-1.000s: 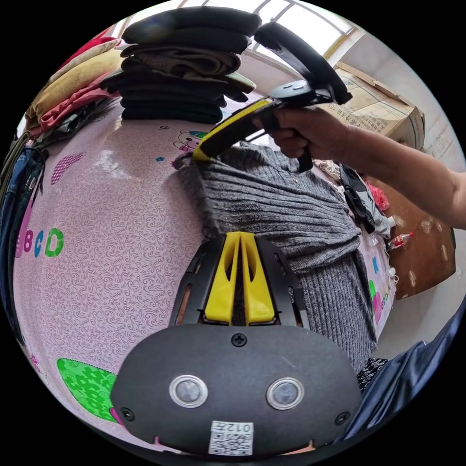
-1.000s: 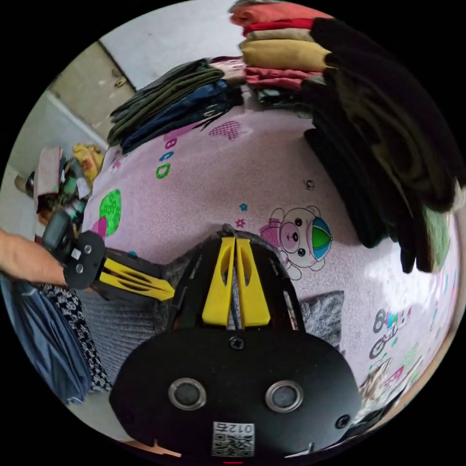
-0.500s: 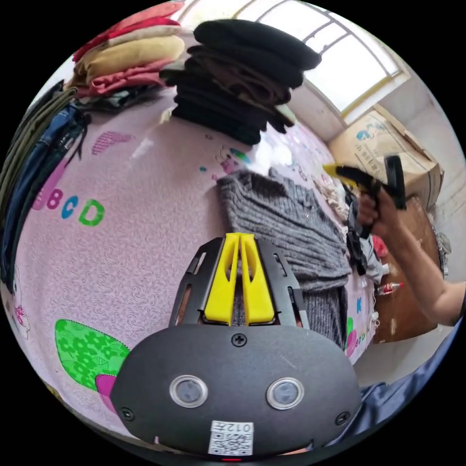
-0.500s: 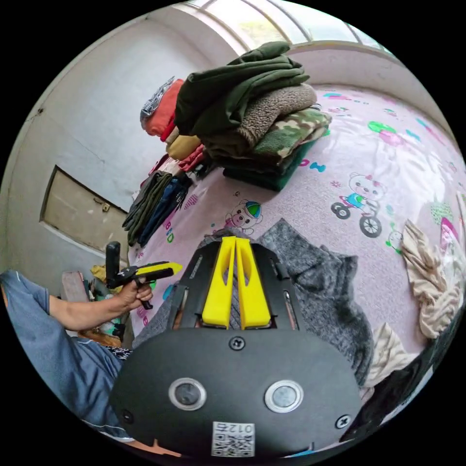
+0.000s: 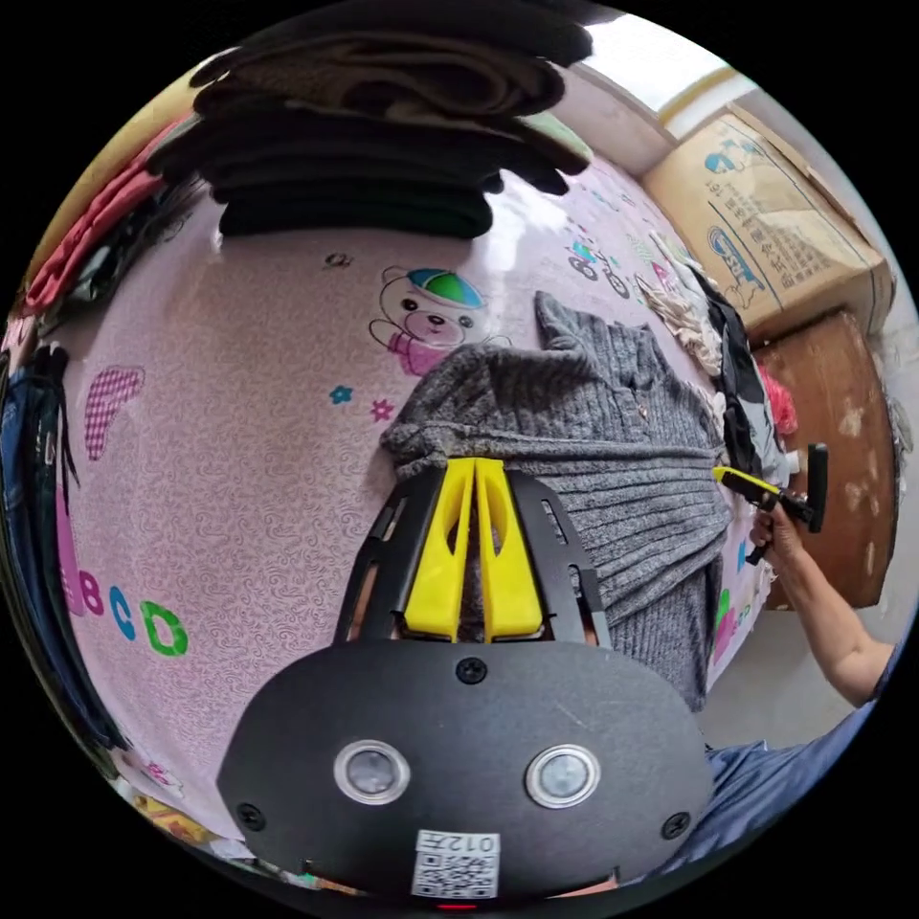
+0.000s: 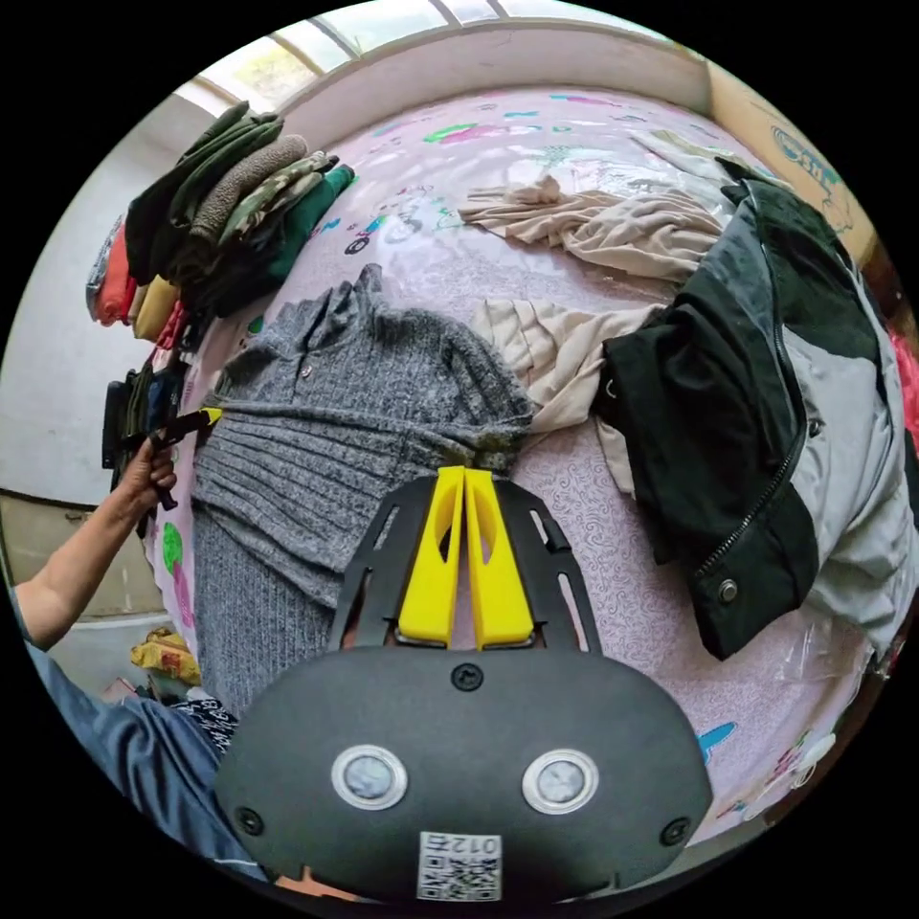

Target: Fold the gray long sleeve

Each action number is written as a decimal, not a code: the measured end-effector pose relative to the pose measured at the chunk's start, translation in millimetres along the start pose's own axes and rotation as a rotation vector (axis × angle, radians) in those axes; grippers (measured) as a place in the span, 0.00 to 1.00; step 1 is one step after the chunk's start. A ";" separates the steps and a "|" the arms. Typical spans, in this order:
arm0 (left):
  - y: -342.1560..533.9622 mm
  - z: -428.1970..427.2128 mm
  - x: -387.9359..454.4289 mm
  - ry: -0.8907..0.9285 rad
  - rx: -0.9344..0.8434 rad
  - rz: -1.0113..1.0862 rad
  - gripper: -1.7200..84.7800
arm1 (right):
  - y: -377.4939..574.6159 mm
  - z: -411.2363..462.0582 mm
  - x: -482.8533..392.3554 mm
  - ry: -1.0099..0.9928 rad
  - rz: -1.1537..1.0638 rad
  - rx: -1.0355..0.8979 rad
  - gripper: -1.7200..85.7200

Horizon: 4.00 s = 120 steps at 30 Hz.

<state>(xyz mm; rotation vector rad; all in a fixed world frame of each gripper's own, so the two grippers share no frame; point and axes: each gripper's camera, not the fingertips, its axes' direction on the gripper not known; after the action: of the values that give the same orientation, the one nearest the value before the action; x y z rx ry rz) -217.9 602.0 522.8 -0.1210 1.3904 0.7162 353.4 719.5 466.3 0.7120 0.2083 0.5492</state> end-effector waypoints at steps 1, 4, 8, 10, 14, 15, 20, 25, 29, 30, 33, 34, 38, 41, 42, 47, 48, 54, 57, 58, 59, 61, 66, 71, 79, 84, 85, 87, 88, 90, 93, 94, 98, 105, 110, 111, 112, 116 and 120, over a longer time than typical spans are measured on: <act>2.3 -5.6 -3.1 0.009 0.009 -0.034 0.02 | 2.7 -12.6 -3.7 0.042 0.007 0.012 0.02; 18.5 -38.6 3.7 0.019 0.113 -0.031 0.02 | 29.2 -58.1 -29.1 0.068 -0.104 0.062 0.02; 58.1 -67.0 30.6 0.057 0.132 0.047 0.02 | 83.7 -91.6 -71.8 -0.058 -0.259 0.036 0.02; 94.0 -66.6 56.7 0.070 0.094 0.114 0.02 | 112.4 -85.8 -98.7 -0.035 -0.351 -0.045 0.02; 132.7 -37.0 86.8 0.013 -0.064 0.208 0.02 | 132.8 -71.1 -118.4 0.095 -0.418 -0.147 0.02; 139.3 -25.6 88.5 -0.029 -0.118 0.211 0.02 | 134.7 -71.0 -115.2 0.187 -0.382 -0.174 0.02; 156.2 -26.8 59.9 -0.062 -0.120 0.040 0.02 | 142.6 -109.8 -71.0 0.161 -0.153 -0.185 0.02; 173.9 -53.2 54.0 -0.042 -0.122 -0.014 0.02 | 170.2 -165.8 -73.8 0.234 -0.086 -0.117 0.02; 179.8 -72.4 68.9 0.021 -0.011 0.047 0.02 | 178.5 -189.1 -102.8 0.086 -0.190 -0.003 0.02; 175.8 -68.9 73.8 0.009 -0.019 0.055 0.02 | 176.1 -183.7 -108.9 0.076 -0.209 -0.035 0.02; 164.9 -54.5 81.2 -0.064 -0.066 0.056 0.02 | 171.9 -171.7 -108.2 0.070 -0.209 -0.117 0.02; 163.1 -50.9 81.6 -0.083 -0.078 0.055 0.02 | 172.3 -170.6 -102.7 0.089 -0.199 -0.152 0.02; 169.7 -55.3 68.8 -0.118 -0.078 -0.021 0.03 | 177.1 -192.2 -70.9 0.060 -0.058 -0.114 0.02; 185.3 -65.0 55.0 -0.051 -0.070 -0.082 0.03 | 194.4 -212.2 -54.5 0.041 0.019 -0.097 0.02; 194.2 -73.1 53.1 -0.038 -0.056 -0.088 0.03 | 204.9 -224.1 -56.4 0.047 0.004 -0.082 0.02; 253.7 -111.3 73.5 0.119 -0.018 0.019 0.03 | 274.7 -268.8 -85.2 -0.026 -0.150 -0.039 0.02; 271.6 -112.7 84.4 0.149 -0.040 0.060 0.03 | 294.4 -269.6 -90.2 -0.031 -0.178 -0.066 0.02; 344.4 -87.7 122.7 0.068 -0.238 0.196 0.03 | 365.1 -252.3 -74.1 0.065 -0.195 -0.225 0.02; 364.5 -90.0 113.4 0.010 -0.239 0.150 0.03 | 381.8 -270.4 -44.5 0.037 -0.089 -0.178 0.02; 370.5 -97.0 106.5 -0.023 -0.236 0.104 0.03 | 389.1 -281.8 -36.8 0.043 -0.068 -0.147 0.02; 374.1 -101.7 103.5 -0.040 -0.228 0.087 0.03 | 392.8 -287.5 -33.9 0.050 -0.058 -0.135 0.02; 391.5 -128.1 95.9 -0.058 -0.168 0.034 0.03 | 412.0 -309.4 -29.0 0.015 -0.065 -0.129 0.02; 440.3 -157.2 87.6 -0.047 -0.169 -0.098 0.03 | 467.1 -326.8 -15.5 -0.038 -0.006 -0.174 0.04; 481.8 -156.1 65.4 0.135 -0.147 -0.301 0.06 | 511.9 -333.1 20.9 -0.129 0.116 -0.164 0.05; 483.6 -145.0 60.0 0.238 -0.147 -0.330 0.08 | 533.2 -332.9 72.6 -0.245 0.194 -0.162 0.10; 470.8 -140.0 61.4 0.165 -0.206 -0.258 0.04 | 533.9 -332.9 91.4 -0.220 0.183 -0.163 0.10; 468.7 -141.1 59.3 0.177 -0.210 -0.256 0.03 | 533.3 -333.5 96.6 -0.231 0.183 -0.158 0.10; 466.2 -144.3 57.1 0.171 -0.212 -0.245 0.03 | 531.7 -332.0 103.4 -0.255 0.178 -0.163 0.09; 465.0 -146.3 55.4 0.173 -0.214 -0.240 0.02 | 530.6 -328.2 106.4 -0.259 0.167 -0.181 0.09; 463.6 -148.6 52.0 0.176 -0.218 -0.238 0.02 | 528.9 -320.4 111.2 -0.230 0.159 -0.222 0.07; 460.5 -154.2 46.0 0.177 -0.229 -0.234 0.02 | 524.3 -322.4 119.2 -0.189 0.128 -0.238 0.05; 459.1 -159.4 43.6 0.181 -0.229 -0.231 0.02 | 523.2 -326.2 123.3 -0.204 0.115 -0.244 0.04; 453.9 -185.5 36.5 0.261 -0.214 -0.211 0.02 | 519.9 -341.5 147.8 -0.359 0.130 -0.258 0.04; 447.6 -249.7 23.5 0.411 -0.191 -0.176 0.02 | 521.3 -378.5 210.1 -0.642 0.245 -0.211 0.03; 449.7 -278.8 7.7 0.510 -0.122 -0.249 0.02 | 517.1 -406.4 242.4 -0.719 0.299 -0.110 0.03; 444.8 -283.8 2.8 0.547 -0.081 -0.267 0.02 | 509.9 -410.7 250.4 -0.738 0.314 -0.063 0.03; 436.3 -287.2 -2.0 0.588 -0.033 -0.285 0.02 | 499.1 -412.5 257.0 -0.753 0.319 -0.020 0.03; 388.0 -285.6 -9.1 0.662 0.071 -0.278 0.02 | 447.7 -404.7 267.7 -0.770 0.294 0.072 0.03; 305.2 -270.0 -14.0 0.693 0.135 -0.253 0.02 | 366.0 -378.7 276.2 -0.749 0.263 0.127 0.03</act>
<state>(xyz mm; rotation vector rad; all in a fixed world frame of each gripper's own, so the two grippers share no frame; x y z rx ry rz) -608.1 706.6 578.6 -0.4633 2.0320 0.3713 299.8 1310.6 429.8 1.0294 -0.5598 0.4857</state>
